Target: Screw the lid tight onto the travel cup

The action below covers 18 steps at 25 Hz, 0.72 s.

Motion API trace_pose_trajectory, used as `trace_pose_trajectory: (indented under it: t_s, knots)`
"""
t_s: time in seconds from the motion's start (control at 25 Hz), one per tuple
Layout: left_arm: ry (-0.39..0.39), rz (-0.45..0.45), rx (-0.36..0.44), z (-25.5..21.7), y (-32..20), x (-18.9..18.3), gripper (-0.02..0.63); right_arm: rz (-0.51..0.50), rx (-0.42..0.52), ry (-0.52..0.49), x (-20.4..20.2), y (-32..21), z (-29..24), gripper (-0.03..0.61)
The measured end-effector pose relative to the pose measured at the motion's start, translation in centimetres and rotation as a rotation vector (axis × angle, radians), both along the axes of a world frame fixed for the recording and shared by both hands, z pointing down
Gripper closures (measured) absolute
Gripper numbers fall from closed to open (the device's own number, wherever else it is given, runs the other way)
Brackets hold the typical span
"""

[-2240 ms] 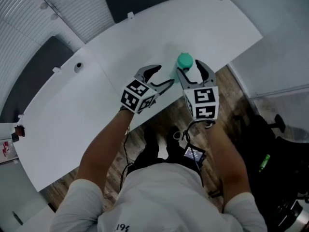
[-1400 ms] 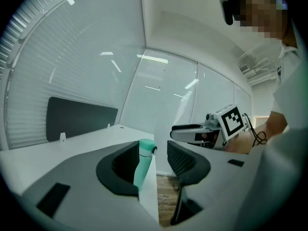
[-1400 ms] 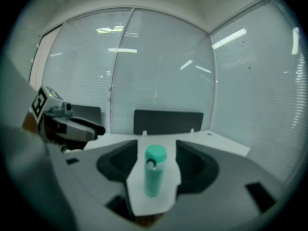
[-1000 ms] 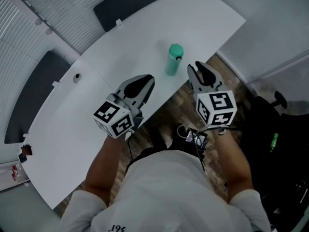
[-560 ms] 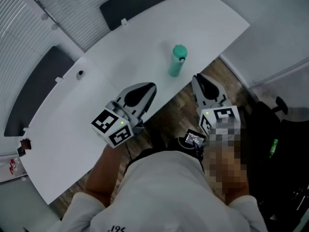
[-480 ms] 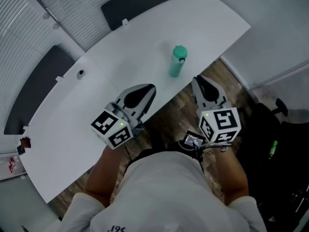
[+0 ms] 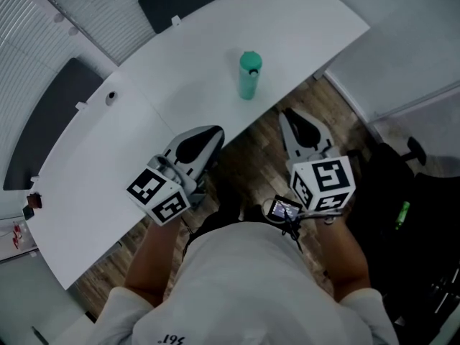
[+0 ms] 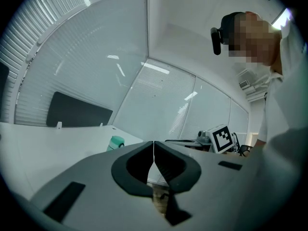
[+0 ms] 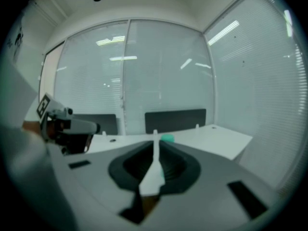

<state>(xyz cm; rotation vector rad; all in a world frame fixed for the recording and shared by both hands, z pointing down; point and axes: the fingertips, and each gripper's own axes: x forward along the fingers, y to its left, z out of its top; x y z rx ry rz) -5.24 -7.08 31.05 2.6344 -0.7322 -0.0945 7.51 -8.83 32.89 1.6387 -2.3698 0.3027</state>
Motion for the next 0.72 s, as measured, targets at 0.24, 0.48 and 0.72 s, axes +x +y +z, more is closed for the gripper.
trace_pose_trajectory:
  t_s: [0.24,0.48,0.72]
  knots:
    - [-0.007,-0.014,-0.004,-0.1,2.3,1.2,0.583,-0.003,-0.012,-0.002,1.4,2.7,-0.2,0.537]
    - [-0.022,-0.01,-0.007,-0.1,5.1,2.1,0.583,0.009,-0.048,-0.002,2.6,5.7,0.7,0.545]
    - [-0.037,-0.002,-0.025,0.2,8.2,2.4,0.583,0.012,-0.069,0.009,3.6,8.5,1.0,0.551]
